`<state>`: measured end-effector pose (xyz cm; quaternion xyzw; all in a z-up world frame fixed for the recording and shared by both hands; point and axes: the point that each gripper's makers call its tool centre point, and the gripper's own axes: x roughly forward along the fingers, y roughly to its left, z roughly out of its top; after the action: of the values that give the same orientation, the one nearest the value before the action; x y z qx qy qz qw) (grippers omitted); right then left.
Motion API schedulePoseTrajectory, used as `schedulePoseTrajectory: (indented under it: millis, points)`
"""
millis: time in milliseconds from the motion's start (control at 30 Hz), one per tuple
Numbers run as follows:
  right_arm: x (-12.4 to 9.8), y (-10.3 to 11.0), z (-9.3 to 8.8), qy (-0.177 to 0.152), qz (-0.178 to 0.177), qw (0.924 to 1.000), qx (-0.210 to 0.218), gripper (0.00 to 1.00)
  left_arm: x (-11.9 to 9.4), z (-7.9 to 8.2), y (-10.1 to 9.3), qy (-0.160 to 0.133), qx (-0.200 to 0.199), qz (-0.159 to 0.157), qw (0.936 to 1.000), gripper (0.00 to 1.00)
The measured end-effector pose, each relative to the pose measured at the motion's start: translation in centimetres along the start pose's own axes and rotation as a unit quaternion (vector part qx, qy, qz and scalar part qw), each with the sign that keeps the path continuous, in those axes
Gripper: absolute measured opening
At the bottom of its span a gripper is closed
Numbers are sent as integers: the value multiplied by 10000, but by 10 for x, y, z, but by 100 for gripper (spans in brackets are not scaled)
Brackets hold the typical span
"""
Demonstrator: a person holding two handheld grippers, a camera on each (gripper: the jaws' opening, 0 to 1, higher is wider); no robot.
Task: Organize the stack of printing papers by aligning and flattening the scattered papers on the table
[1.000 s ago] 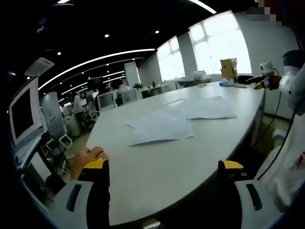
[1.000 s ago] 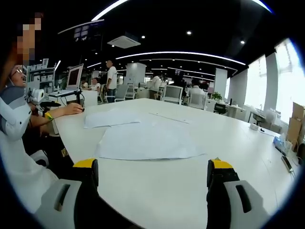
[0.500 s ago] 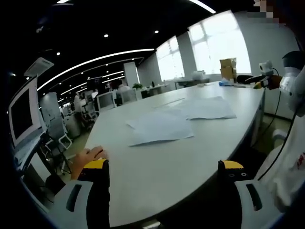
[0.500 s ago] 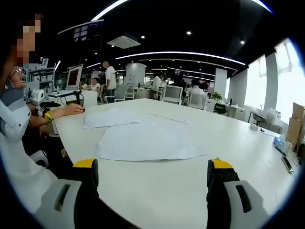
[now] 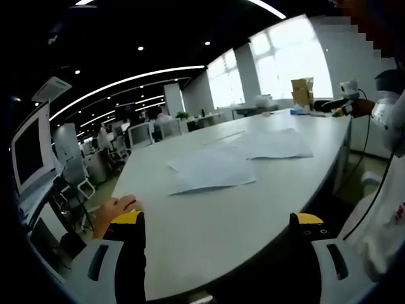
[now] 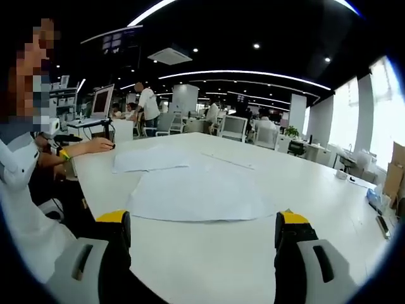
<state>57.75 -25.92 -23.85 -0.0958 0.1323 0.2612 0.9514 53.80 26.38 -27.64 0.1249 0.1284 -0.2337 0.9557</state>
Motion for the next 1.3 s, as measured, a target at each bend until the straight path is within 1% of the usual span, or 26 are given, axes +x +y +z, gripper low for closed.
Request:
schedulePoseTrajectory:
  millis: [433, 667, 867, 967, 1300]
  points:
    - [4, -2, 11, -71, 23, 9999, -91, 89, -2, -3, -2, -23, -47, -17, 10000, 97]
    - [10, -1, 11, 2, 71, 9999, -132, 89, -4, -5, -2, -28, -73, -4, 10000, 97]
    - [13, -2, 12, 13, 93, 9998, -146, 89, -4, -9, -1, -8, -96, -4, 10000, 97]
    - [14, -2, 15, -31, 112, 9998, -135, 88, -5, -9, -1, -3, -102, -1, 9999, 97]
    - [20, -2, 16, 36, 122, 9998, -166, 88, -6, -11, 1, 20, -111, -2, 9999, 97]
